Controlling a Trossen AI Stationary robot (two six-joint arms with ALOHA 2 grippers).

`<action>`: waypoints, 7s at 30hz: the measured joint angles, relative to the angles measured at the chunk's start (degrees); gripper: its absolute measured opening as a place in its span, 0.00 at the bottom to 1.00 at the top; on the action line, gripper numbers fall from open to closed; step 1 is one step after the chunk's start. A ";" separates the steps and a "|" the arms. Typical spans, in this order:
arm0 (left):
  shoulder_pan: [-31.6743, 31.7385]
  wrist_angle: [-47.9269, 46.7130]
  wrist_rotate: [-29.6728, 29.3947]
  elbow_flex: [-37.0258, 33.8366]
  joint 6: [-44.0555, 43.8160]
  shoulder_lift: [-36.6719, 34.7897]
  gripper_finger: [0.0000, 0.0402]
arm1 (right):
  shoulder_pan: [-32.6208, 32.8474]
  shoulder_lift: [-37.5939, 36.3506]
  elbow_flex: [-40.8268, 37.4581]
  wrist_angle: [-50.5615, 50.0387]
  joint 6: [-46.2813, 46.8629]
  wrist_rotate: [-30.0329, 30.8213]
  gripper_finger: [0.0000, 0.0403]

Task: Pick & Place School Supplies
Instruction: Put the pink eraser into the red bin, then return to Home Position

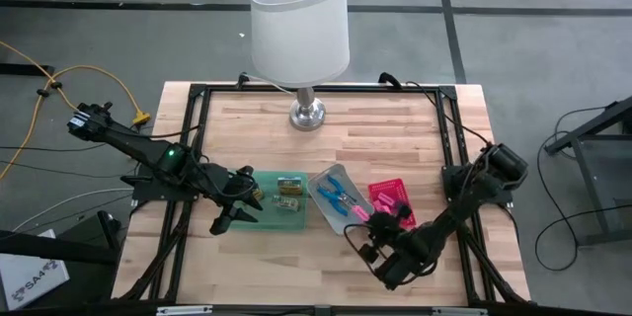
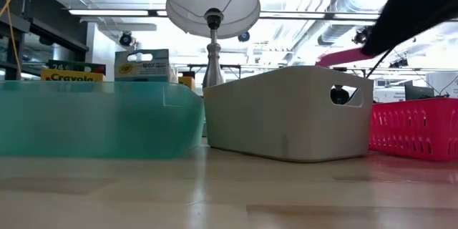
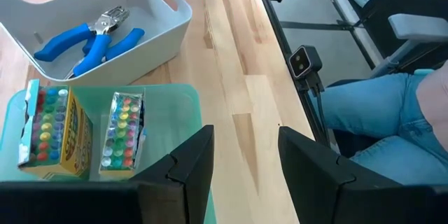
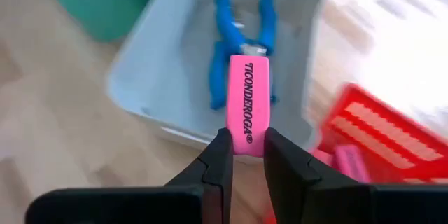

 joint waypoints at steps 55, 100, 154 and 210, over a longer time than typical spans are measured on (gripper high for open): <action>0.00 0.02 0.00 0.02 0.96 0.02 0.39 | 1.86 0.09 -13.66 -7.08 31.10 -10.34 0.33; 0.02 0.02 -0.02 0.02 3.17 0.01 0.39 | 1.92 -28.33 -13.60 -7.53 10.85 -6.22 0.32; 10.29 -5.84 -1.57 -13.51 9.86 -36.65 0.39 | -0.34 -75.72 -35.81 21.99 -41.28 4.36 0.33; 10.29 -5.13 -3.28 -13.51 9.77 -36.65 0.39 | -38.23 -103.10 -73.07 60.49 -59.41 -28.93 0.33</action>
